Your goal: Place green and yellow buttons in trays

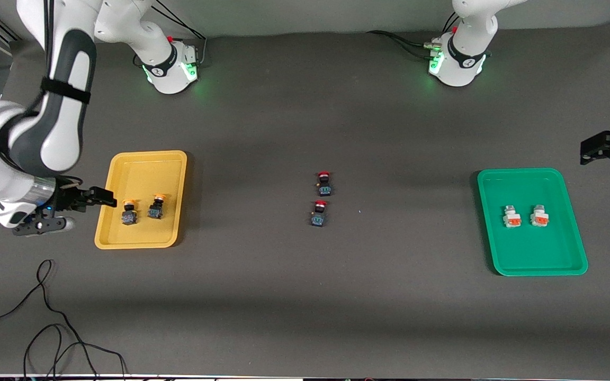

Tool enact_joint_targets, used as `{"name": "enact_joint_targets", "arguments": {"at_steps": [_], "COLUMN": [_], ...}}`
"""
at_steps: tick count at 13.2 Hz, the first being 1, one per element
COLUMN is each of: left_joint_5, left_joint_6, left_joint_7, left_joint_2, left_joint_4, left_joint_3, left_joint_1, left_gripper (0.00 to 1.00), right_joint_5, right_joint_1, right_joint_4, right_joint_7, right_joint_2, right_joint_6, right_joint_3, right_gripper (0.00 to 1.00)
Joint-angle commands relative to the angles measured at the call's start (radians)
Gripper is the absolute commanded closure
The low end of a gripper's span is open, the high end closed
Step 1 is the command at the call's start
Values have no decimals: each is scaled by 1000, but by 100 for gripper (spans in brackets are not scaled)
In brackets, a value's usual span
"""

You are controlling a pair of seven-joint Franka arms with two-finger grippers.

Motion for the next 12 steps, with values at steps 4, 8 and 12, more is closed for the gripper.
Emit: {"name": "enact_joint_targets", "arguments": {"at_steps": [4, 8, 12], "left_joint_5": [-33, -103, -113], "left_joint_6": [-2, 9, -4], "left_joint_7": [-77, -165, -274], "left_joint_2": [-23, -19, -21], "left_joint_4": [-3, -6, -6], "left_joint_3": [315, 378, 376], "left_joint_1": [-378, -440, -438], "left_gripper": [1, 1, 1], "right_joint_5": [-63, -70, -84], "right_joint_1": [-24, -23, -26], "right_joint_4": [390, 479, 473], "right_joint_7": [214, 214, 199], "right_joint_2": [2, 2, -1], "right_joint_6": [-417, -477, -477], "right_joint_3": [-105, -163, -159], "right_gripper": [5, 5, 4]}}
